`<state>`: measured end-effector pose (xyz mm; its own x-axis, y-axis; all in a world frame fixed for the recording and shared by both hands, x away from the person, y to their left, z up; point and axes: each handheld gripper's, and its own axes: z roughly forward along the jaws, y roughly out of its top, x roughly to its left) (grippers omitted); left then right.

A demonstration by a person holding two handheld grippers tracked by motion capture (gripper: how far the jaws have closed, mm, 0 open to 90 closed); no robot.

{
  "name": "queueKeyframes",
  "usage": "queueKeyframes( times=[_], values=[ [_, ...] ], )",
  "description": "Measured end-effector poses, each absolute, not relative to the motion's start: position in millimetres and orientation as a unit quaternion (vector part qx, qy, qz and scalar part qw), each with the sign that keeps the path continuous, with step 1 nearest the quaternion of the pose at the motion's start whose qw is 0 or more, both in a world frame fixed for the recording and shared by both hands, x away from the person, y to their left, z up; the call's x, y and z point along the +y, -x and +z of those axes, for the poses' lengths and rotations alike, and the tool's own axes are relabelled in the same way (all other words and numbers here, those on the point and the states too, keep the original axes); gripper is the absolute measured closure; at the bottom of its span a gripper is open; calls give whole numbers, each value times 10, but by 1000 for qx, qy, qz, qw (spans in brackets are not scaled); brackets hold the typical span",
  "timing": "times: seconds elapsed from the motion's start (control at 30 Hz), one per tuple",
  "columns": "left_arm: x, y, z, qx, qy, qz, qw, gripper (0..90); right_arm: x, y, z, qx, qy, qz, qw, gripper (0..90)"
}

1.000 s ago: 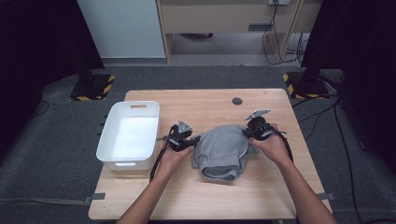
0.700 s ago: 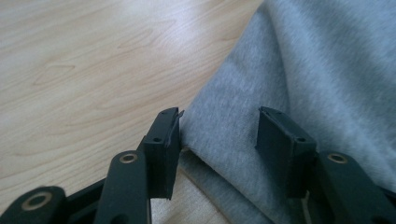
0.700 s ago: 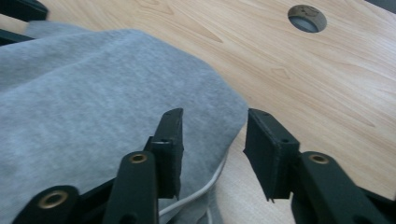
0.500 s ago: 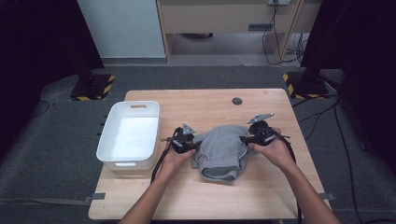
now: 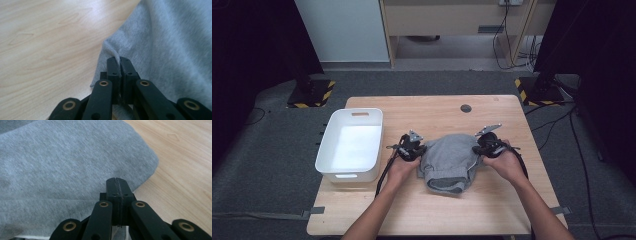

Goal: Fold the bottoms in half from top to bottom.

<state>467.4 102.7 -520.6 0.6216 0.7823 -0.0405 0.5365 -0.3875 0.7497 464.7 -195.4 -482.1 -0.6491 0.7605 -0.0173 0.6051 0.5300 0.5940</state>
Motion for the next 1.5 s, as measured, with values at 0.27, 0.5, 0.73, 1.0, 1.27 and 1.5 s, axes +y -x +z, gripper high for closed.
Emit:
queueKeyframes(
  times=[0.27, 0.5, 0.73, 1.0, 1.27, 1.5],
  values=[
    [1027, -4816, -5099, 425, -794, 177, 396, 878, -1927, -4796, -4804, 860, -401, 273, 156, 900],
    [1002, -4924, -5023, 424, -787, 196, 403, 882, -1949, -4952, -4728, 846, -411, 285, 182, 900],
    [1041, -4966, -5020, 438, -780, 199, 400, 884, -1962, -4945, -4761, 857, -403, 266, 178, 900],
    [1091, -4997, -4978, 447, -776, 207, 393, 885, -2131, -4909, -4746, 855, -414, 257, 176, 900],
    [1101, -5029, -4977, 452, -777, 210, 385, 885, -2197, -4872, -4721, 854, -415, 258, 179, 900],
    [1049, -5014, -4985, 436, -784, 204, 391, 809, -2193, -4836, -4691, 843, -417, 291, 176, 827]
  ],
)
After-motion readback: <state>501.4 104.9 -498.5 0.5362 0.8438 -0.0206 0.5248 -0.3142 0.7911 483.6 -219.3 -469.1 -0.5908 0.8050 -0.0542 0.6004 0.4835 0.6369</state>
